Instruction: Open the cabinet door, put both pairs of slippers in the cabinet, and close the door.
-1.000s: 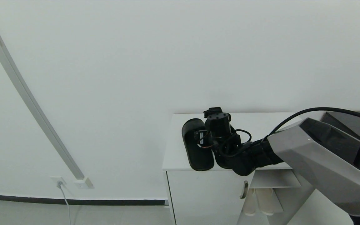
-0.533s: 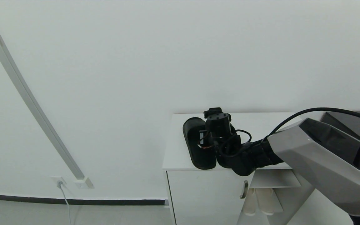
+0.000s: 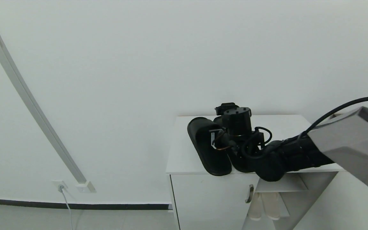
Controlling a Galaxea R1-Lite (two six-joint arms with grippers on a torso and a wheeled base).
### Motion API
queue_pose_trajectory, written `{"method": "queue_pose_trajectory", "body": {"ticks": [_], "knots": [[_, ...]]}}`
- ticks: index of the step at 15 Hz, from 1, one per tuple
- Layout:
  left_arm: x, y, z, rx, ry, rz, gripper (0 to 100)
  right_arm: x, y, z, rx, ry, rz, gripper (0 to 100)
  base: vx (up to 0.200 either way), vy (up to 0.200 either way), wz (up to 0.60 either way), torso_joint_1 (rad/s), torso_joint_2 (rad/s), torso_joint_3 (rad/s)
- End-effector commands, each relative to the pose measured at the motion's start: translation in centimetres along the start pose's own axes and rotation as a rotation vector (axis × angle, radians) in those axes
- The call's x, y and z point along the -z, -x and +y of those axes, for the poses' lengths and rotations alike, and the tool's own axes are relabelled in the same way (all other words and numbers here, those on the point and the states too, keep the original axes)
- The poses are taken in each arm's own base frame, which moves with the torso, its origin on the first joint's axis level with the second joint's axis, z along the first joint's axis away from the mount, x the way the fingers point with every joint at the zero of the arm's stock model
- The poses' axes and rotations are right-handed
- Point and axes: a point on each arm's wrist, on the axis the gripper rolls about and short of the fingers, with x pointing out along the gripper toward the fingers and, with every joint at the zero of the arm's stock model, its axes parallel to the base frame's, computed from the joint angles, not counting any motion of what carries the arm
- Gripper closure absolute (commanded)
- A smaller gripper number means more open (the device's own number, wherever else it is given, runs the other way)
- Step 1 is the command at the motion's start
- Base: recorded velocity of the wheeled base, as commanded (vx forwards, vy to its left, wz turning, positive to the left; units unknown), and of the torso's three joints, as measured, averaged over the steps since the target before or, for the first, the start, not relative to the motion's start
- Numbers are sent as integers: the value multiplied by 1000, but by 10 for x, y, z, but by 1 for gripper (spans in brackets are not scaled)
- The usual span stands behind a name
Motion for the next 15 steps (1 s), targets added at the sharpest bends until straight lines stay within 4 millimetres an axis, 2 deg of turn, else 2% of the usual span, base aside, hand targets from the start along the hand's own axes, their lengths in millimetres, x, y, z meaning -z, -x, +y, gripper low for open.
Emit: {"method": "queue_pose_trajectory", "body": {"ticks": [1, 2, 3, 4, 7, 10, 12, 13, 15], "knots": [[0, 0, 0, 1, -1, 1, 100, -23, 61, -4, -99, -3, -15, 100, 0, 0, 0, 0, 0, 0], [0, 0, 0, 1, -1, 1, 100, -23, 73, -4, -127, 1, -9, 100, 0, 0, 0, 0, 0, 0], [0, 0, 0, 1, -2, 1, 100, -23, 100, -4, -195, 9, -4, 100, 0, 0, 0, 0, 0, 0], [0, 0, 0, 1, -2, 1, 100, -22, 117, -5, -232, 15, 2, 100, 0, 0, 0, 0, 0, 0], [0, 0, 0, 1, -2, 1, 100, -11, 153, -8, -314, 39, 30, 100, 0, 0, 0, 0, 0, 0], [0, 0, 0, 1, -4, 1, 100, 12, 158, -17, -321, 73, 5, 100, 0, 0, 0, 0, 0, 0], [0, 0, 0, 1, -4, 1, 100, 30, 156, -20, -341, 129, -84, 100, 0, 0, 0, 0, 0, 0], [0, 0, 0, 1, -4, 1, 100, 36, 151, -18, -334, 152, -109, 100, 0, 0, 0, 0, 0, 0], [0, 0, 0, 1, -4, 1, 100, 32, 147, -20, -321, 166, -144, 100, 0, 0, 0, 0, 0, 0]]}}
